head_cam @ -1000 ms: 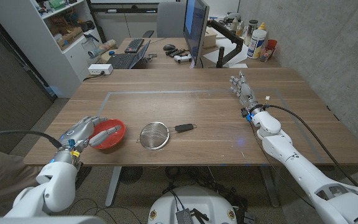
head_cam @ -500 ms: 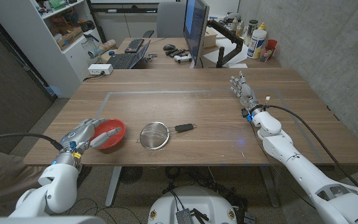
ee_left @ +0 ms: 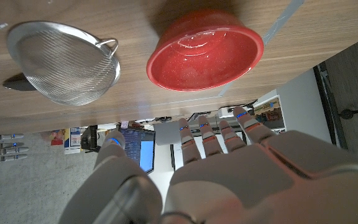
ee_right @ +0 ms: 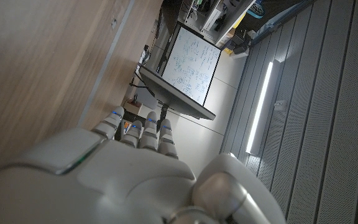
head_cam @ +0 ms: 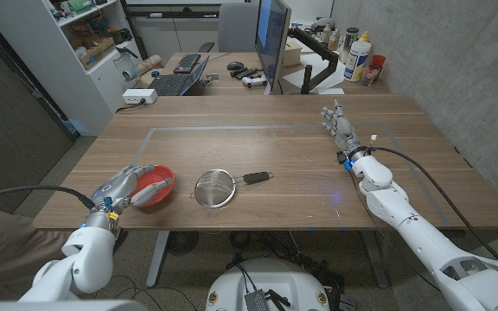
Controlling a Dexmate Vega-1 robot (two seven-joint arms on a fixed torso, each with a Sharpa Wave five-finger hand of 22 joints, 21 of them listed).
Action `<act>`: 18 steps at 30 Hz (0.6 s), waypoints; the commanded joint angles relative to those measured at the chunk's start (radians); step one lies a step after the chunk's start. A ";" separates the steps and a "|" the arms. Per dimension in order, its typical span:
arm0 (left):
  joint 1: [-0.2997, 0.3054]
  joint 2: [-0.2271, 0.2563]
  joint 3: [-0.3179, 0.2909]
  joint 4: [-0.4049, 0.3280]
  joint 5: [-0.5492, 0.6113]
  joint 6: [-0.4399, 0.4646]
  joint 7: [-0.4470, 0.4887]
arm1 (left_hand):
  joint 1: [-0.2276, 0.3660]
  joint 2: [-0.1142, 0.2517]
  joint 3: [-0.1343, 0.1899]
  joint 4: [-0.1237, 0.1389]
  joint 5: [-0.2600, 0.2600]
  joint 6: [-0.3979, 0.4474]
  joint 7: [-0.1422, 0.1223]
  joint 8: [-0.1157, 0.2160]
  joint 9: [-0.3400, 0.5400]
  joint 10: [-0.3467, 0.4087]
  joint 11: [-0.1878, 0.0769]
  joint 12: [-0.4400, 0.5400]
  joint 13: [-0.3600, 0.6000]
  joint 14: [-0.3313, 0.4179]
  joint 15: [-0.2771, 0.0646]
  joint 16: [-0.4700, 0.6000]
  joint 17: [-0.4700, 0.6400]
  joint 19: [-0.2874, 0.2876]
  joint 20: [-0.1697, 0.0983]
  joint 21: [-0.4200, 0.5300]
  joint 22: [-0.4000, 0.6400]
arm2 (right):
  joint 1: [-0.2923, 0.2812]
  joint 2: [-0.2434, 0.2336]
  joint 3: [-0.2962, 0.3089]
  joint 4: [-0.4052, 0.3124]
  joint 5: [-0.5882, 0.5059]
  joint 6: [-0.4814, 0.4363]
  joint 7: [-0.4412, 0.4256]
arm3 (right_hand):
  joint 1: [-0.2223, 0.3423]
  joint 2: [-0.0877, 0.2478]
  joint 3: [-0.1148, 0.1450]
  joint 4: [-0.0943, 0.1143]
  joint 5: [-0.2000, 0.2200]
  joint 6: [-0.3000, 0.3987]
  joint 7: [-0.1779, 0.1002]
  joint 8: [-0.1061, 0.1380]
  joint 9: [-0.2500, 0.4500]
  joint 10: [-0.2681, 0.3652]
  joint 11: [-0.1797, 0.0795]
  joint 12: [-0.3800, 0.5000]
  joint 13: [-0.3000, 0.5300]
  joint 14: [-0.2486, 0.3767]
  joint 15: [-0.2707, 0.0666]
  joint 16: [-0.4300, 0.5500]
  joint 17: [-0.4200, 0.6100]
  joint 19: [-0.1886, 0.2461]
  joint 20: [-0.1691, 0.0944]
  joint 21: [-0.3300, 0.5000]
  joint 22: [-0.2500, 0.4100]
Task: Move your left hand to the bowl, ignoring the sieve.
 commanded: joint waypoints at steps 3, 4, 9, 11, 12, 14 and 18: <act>-0.018 0.033 0.030 0.027 -0.016 0.006 0.019 | 0.005 -0.006 -0.002 0.000 0.011 0.000 -0.002 0.000 0.005 0.002 -0.003 -0.001 0.001 0.011 -0.079 0.003 0.003 0.005 -0.005 0.002 -0.001 | 0.009 -0.002 0.001 0.010 -0.005 0.007 -0.001 | 0.006 0.022 0.003 0.003 -0.001 0.005 -0.003 0.009 0.002 0.006 -0.004 0.008 0.000 0.007 0.000 0.006 0.003 -0.003 0.004 0.006 0.002; -0.016 0.033 0.028 0.028 -0.023 0.004 0.020 | 0.005 -0.006 -0.002 0.000 0.011 0.000 -0.002 0.000 0.005 0.001 -0.003 -0.001 0.001 0.011 -0.078 0.003 0.003 0.005 -0.005 0.002 -0.001 | 0.008 -0.002 0.001 0.007 -0.004 0.003 -0.002 | 0.006 0.022 0.003 0.003 -0.001 0.005 -0.003 0.009 0.002 0.006 -0.003 0.008 0.000 0.007 0.000 0.006 0.003 -0.003 0.003 0.006 0.002; 0.000 0.038 0.015 0.030 -0.043 -0.011 0.030 | 0.010 -0.010 -0.003 -0.003 0.016 0.001 -0.001 0.002 0.005 0.002 -0.002 -0.002 0.001 0.018 -0.076 0.005 0.002 0.026 0.011 0.008 -0.001 | 0.007 -0.002 -0.001 0.009 -0.006 -0.002 -0.006 | 0.006 0.022 0.003 0.003 -0.001 0.005 -0.002 0.009 0.003 0.006 -0.002 0.008 0.000 0.003 0.002 0.004 0.003 -0.003 0.004 0.006 0.002; 0.002 0.041 0.015 0.029 -0.044 -0.007 0.029 | 0.012 -0.011 -0.004 -0.004 0.018 0.000 -0.003 0.001 0.005 0.002 0.001 -0.002 0.001 0.021 -0.074 0.005 0.002 0.027 0.012 0.007 -0.002 | 0.006 -0.002 -0.001 0.008 -0.005 -0.004 -0.005 | 0.006 0.022 0.003 0.003 -0.001 0.005 -0.003 0.010 0.003 0.005 -0.001 0.007 0.000 0.003 0.002 0.004 0.003 -0.004 0.004 0.006 0.002; 0.002 0.044 0.016 0.027 -0.043 -0.002 0.025 | 0.012 -0.011 -0.004 -0.004 0.018 0.000 -0.003 0.001 0.005 0.003 0.000 -0.002 0.001 0.021 -0.074 0.005 0.002 0.026 0.012 0.007 -0.002 | 0.006 -0.002 -0.003 0.009 -0.006 -0.002 -0.004 | 0.006 0.022 0.003 0.003 -0.001 0.005 -0.003 0.010 0.003 0.004 -0.001 0.007 0.000 0.002 0.003 0.004 0.003 -0.004 0.004 0.006 0.002; 0.001 0.045 0.018 0.026 -0.044 0.005 0.024 | 0.013 -0.012 -0.004 -0.004 0.019 -0.001 -0.004 0.001 0.005 0.003 0.001 -0.002 0.001 0.021 -0.075 0.005 0.002 0.024 0.011 0.005 -0.002 | 0.007 -0.002 -0.003 0.008 -0.005 -0.004 -0.002 | 0.006 0.022 0.003 0.003 -0.002 0.005 -0.003 0.009 0.003 0.004 -0.002 0.007 0.000 0.002 0.002 0.004 0.003 -0.004 0.004 0.005 0.002; 0.002 0.058 0.021 0.030 -0.044 0.004 0.023 | 0.015 -0.014 -0.005 -0.005 0.021 -0.002 -0.005 0.001 0.005 0.003 -0.003 -0.002 0.001 0.022 -0.075 0.005 0.002 0.023 0.011 0.004 -0.002 | 0.010 0.002 -0.007 0.014 -0.006 0.002 0.003 | 0.006 0.022 0.003 0.003 -0.002 0.004 -0.002 0.009 0.003 0.004 0.001 0.007 0.000 0.001 0.003 0.003 0.003 -0.004 0.005 0.005 0.002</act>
